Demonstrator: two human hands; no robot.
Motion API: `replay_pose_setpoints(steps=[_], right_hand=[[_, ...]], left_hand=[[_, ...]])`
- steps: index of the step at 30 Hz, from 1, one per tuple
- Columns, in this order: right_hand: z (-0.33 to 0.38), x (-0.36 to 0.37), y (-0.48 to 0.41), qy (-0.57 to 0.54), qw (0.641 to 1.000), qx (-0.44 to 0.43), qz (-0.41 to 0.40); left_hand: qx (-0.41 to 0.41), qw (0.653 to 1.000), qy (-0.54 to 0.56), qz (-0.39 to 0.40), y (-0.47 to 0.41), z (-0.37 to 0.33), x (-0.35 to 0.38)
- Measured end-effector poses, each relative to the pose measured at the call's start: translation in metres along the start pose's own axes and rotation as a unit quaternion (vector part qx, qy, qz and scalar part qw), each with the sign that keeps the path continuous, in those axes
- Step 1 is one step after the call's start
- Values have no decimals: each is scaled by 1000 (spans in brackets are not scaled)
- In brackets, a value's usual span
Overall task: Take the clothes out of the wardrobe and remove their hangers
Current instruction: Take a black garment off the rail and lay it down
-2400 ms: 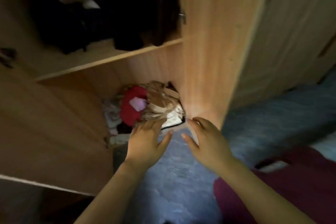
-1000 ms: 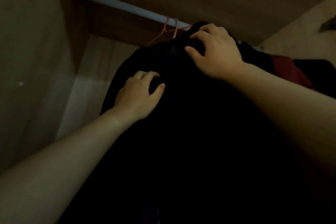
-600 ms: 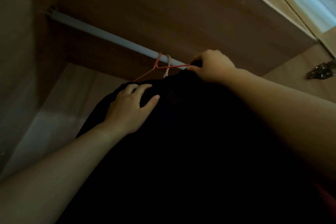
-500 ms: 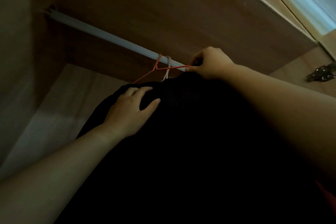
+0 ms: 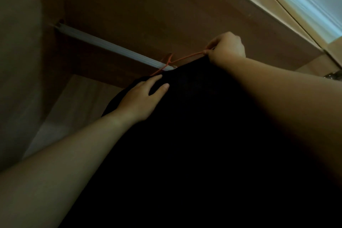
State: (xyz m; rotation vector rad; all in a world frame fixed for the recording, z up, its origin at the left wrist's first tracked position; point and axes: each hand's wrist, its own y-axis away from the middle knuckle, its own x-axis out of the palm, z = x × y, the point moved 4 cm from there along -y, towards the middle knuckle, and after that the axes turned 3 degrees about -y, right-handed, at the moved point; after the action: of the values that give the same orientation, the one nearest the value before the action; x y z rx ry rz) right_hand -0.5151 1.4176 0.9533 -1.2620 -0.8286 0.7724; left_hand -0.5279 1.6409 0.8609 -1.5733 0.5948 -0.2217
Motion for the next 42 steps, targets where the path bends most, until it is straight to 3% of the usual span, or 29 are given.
replay_pose_setpoints(steps=[4,12,15,19,22,25,32,37,42], right_hand=[[-8,10,6,10,1000,12,-15],[-21,8,45,12,999,-19,-31],[-37,-8,79,2,999,-38,2],[-67,-29,177,-33,997,-58,34],[-88,-56,258,-57,996,-62,37],[-111,-89,319,-65,995,-46,57],[-155,-181,450,-16,989,6,149],[-162,-295,518,27,989,85,121],[-144,-456,590,132,969,179,103]], left_hand=[[-7,999,-10,42,8,12,1],[34,999,-31,7,40,12,-3],[64,996,-53,-45,72,9,-1],[104,968,-194,-125,128,11,3],[92,966,-240,-41,179,23,31],[85,980,-168,60,235,19,69],[32,994,-18,98,348,-38,143],[28,991,40,126,412,-133,184],[51,979,92,175,486,-265,223]])
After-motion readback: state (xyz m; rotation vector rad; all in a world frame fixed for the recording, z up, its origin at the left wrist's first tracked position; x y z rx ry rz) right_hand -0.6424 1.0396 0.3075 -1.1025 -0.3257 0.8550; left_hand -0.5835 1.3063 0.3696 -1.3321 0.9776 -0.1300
